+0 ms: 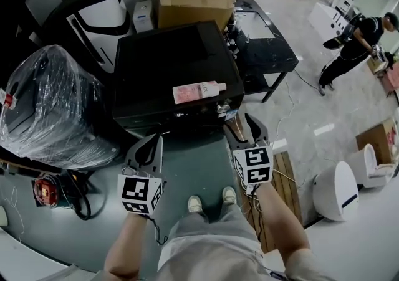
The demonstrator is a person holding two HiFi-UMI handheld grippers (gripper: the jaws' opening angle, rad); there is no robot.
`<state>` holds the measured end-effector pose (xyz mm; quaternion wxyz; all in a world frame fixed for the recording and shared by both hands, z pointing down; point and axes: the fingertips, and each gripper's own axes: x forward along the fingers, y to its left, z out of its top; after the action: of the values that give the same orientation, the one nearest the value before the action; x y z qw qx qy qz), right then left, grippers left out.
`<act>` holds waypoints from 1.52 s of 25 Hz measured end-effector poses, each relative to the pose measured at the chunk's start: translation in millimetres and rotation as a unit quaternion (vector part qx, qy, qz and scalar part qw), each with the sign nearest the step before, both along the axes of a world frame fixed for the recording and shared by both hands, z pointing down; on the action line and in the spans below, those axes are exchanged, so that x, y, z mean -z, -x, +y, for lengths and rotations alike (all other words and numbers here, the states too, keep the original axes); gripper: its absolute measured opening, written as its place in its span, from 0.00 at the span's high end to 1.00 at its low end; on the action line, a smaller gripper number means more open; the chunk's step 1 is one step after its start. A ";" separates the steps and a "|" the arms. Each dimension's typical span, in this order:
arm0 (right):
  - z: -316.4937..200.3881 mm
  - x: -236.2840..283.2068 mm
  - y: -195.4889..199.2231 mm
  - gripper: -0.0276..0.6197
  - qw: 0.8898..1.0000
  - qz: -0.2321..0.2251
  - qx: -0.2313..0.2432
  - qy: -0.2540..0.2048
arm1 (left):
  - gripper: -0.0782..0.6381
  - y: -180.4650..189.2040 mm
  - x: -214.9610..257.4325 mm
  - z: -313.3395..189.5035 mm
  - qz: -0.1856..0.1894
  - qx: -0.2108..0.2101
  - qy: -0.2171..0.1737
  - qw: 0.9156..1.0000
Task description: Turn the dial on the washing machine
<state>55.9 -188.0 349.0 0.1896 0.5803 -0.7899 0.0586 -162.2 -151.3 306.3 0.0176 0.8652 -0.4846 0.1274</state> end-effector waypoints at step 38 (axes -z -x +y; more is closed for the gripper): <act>-107.2 -186.4 -6.8 0.47 0.964 0.231 0.112 -0.065 | 0.86 1.6 -175.5 -40.5 -0.017 0.109 0.021 0.994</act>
<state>62.7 -295.1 535.5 0.3339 0.4974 -0.7864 -0.1504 -163.8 -191.8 481.8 0.0413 0.8046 -0.5731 0.1500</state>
